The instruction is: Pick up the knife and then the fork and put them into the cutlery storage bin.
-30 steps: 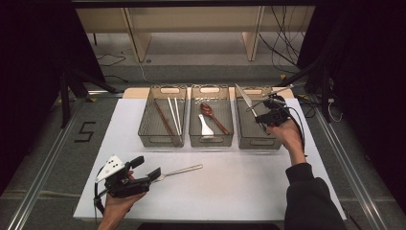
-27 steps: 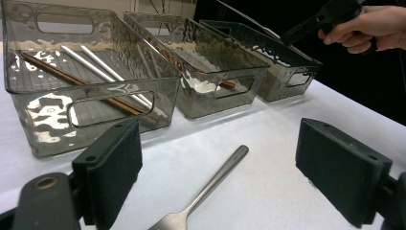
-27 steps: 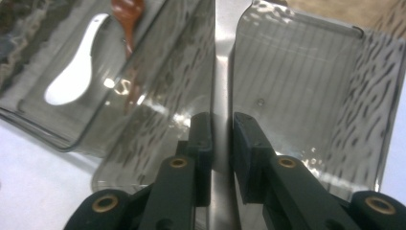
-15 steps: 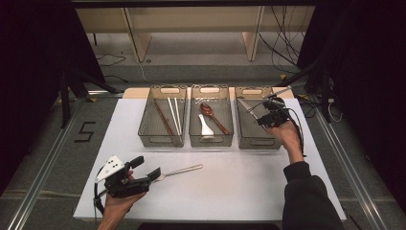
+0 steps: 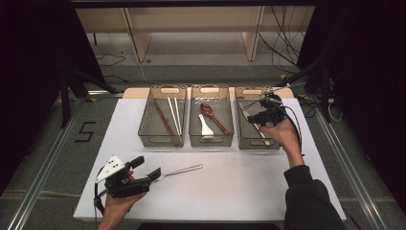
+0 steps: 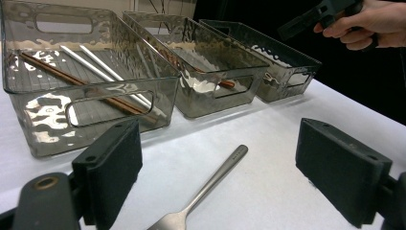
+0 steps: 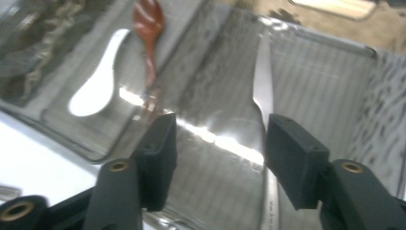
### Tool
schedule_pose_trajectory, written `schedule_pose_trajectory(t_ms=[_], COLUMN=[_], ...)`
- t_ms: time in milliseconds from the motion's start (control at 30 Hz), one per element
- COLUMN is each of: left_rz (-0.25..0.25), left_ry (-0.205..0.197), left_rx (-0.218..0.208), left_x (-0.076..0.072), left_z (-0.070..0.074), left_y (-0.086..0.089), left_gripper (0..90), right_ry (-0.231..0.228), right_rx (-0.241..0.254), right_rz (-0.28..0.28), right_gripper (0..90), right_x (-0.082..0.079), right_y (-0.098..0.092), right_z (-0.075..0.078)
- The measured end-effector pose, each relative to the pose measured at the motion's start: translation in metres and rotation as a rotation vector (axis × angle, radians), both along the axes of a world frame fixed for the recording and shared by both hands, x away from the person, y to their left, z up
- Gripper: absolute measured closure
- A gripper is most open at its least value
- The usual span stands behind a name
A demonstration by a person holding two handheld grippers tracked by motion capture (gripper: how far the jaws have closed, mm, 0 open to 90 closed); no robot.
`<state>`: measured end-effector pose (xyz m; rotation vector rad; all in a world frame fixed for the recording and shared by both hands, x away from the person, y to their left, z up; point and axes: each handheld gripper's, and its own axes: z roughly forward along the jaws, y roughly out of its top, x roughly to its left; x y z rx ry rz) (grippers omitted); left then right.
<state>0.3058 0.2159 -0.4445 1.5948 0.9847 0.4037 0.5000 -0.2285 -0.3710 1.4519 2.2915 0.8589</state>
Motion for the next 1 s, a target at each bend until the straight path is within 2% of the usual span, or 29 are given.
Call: schedule_pose_trajectory(t_ms=[167,533,733,1000], left_rz=[0.0,0.003,0.005,0.008], left_ry=[0.0,0.0,0.0,-0.001], left_rx=[0.0,-0.003,-0.007,-0.01], left_x=[0.0,0.0,0.0,0.0], left_z=[0.0,0.0,0.0,0.0], left_y=[0.0,0.001,0.0,0.0], left_gripper=[15.6,15.6,15.6,15.6], right_ry=[-0.028,-0.082,-0.084,-0.08], right_rx=[0.03,0.071,0.093,0.099], right_rz=[0.059,0.249,0.34,0.422], right_gripper=[38.5,33.5,32.6,32.2], right_x=[-0.01,-0.038,-0.052,-0.067], right_y=[0.012,0.049,0.065,0.088], right_z=[0.007,0.017,0.016,0.014])
